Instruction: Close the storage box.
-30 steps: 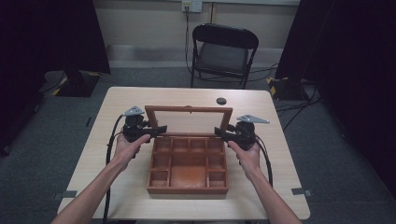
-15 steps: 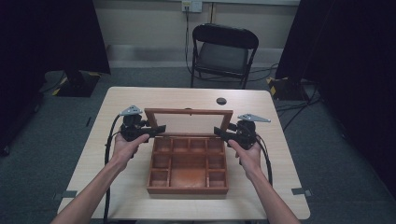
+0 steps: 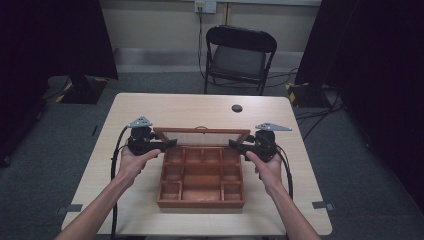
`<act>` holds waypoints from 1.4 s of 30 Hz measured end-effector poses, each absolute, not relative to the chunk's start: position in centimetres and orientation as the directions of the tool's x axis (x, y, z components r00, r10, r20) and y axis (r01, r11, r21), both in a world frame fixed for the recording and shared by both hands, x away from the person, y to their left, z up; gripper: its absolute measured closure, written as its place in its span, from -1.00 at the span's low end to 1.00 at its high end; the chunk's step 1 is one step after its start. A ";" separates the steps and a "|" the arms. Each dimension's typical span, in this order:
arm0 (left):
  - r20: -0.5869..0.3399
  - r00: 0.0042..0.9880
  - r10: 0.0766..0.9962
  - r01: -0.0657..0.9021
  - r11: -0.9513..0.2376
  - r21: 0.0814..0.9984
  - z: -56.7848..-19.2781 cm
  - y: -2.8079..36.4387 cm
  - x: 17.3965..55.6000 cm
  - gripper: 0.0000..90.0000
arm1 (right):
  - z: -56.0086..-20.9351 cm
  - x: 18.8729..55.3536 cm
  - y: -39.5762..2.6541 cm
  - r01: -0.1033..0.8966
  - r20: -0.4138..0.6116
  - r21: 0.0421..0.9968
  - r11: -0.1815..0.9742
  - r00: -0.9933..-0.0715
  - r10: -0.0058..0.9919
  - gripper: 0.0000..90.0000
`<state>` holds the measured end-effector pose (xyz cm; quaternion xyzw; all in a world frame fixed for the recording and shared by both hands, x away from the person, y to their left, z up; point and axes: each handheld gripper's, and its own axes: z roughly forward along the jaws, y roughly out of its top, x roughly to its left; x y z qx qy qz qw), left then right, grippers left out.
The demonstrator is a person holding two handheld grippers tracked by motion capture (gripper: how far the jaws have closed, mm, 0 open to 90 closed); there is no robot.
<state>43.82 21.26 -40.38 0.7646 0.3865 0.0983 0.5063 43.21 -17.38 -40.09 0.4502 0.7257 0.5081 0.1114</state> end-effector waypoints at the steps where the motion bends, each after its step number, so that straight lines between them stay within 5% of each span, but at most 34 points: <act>1: -0.239 0.686 0.687 0.489 -0.191 0.851 -40.3 21.3 43.7 -0.19 | -40.1 43.2 -17.4 0.542 0.296 0.837 0.082 -0.572 0.765 -0.42; 42: -0.253 0.689 0.679 0.498 -0.189 0.847 -40.4 22.3 41.7 -0.36 | -40.9 40.2 -18.3 0.613 0.265 0.774 0.158 -0.541 0.798 -0.47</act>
